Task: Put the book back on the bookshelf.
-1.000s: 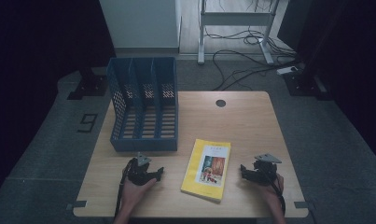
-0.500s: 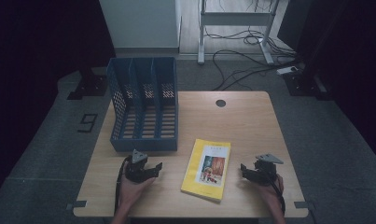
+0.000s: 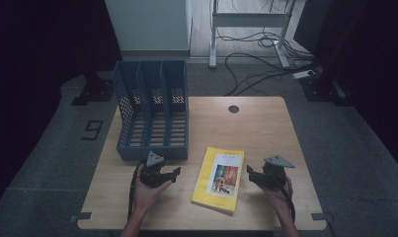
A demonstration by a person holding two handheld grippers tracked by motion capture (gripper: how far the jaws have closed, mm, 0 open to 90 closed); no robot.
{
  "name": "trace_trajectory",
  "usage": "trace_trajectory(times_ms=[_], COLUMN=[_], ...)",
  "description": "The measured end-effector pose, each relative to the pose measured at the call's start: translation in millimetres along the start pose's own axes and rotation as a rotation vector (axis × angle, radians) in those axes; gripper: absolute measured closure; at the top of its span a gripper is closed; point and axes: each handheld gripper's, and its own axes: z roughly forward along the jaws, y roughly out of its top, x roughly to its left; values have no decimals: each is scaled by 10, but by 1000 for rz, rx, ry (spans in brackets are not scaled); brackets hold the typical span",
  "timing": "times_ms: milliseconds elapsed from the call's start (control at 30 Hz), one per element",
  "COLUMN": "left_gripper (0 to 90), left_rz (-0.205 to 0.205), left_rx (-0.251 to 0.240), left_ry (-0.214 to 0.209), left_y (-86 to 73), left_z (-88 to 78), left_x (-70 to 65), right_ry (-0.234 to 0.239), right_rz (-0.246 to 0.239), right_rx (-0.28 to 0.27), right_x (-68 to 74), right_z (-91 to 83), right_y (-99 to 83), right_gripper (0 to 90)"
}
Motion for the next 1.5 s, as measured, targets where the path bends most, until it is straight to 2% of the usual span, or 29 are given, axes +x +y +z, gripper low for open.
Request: trace_trajectory(times_ms=[133, 200, 300, 533, 600, 733, 900, 1167, 1267, 1500], left_gripper=[275, 275, 277, 280, 281, 281, 281, 280, 262, 251], left_rz=[9, 20, 28, 52, 53, 69, 103, 125, 154, 130], left_rx=[1, 9, 18, 29, 30, 43, 84, 111, 119, 126], left_ry=[-21, -47, -70, -101, -120, -157, -191, -219, -188, -195], left_y=[20, 9, -7, -44, -64, -97, -170, -238, -269, -280], left_z=[52, 110, 152, 192, 207, 245, 365, 455, 495, 511], left_x=[-56, -107, -156, -265, -329, -452, -633, -773, -830, -813], right_ry=[25, 38, 39, 50, 63, 80, 91, 103, 107, 107], right_rz=[-5, -6, -31, -19, -9, -19, -25, -34, -37, -45], right_rx=[-9, -8, -1, -9, -10, -8, 10, 31, 37, 58], right_x=[130, 191, 267, 290, 306, 367, 414, 476, 489, 518], right_z=[9, 26, 31, -7, -13, -9, 36, 91, 110, 167], right_y=[48, 51, 36, -5, -14, -25, -65, -112, -123, -153], right_gripper=[202, 201, 201, 202, 204, 204, 205, 205, 206, 217])
